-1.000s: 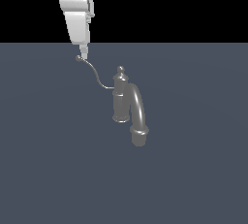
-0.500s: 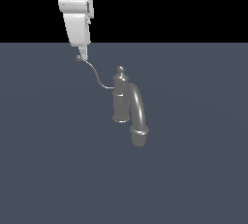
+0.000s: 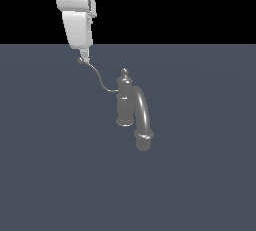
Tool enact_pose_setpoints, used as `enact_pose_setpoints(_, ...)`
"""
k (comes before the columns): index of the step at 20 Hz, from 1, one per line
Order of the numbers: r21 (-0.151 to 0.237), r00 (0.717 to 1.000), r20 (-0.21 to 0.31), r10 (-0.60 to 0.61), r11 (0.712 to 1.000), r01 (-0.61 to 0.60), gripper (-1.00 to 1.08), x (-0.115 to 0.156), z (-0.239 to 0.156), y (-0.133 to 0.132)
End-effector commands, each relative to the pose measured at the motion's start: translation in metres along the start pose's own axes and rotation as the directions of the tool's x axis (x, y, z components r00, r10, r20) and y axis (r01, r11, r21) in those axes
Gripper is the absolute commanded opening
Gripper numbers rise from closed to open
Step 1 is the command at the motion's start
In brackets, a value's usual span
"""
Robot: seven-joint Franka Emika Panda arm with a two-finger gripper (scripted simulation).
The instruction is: Turn on the faucet by rotating a designated handle.
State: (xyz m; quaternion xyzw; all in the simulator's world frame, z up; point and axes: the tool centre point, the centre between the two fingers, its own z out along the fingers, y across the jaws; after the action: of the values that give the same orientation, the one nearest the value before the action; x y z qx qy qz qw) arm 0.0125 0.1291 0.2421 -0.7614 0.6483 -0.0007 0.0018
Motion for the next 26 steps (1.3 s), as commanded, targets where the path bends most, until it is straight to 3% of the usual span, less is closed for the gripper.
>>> enact_pose_setpoints(1, -0.004, 1.000, -0.001, 0.001, 1.000, -0.001, -1.00, 0.001, 0.000, 0.010)
enact_pose_setpoints(18, -0.004, 1.000, -0.001, 0.001, 1.000, -0.001, -1.00, 0.002, 0.000, 0.061)
enact_pose_setpoints(19, 0.006, 1.000, -0.002, 0.010, 1.000, -0.010, -1.00, 0.007, -0.002, 0.054)
enact_pose_setpoints(26, 0.003, 1.000, -0.002, 0.008, 1.000, -0.008, -1.00, 0.025, -0.001, 0.076)
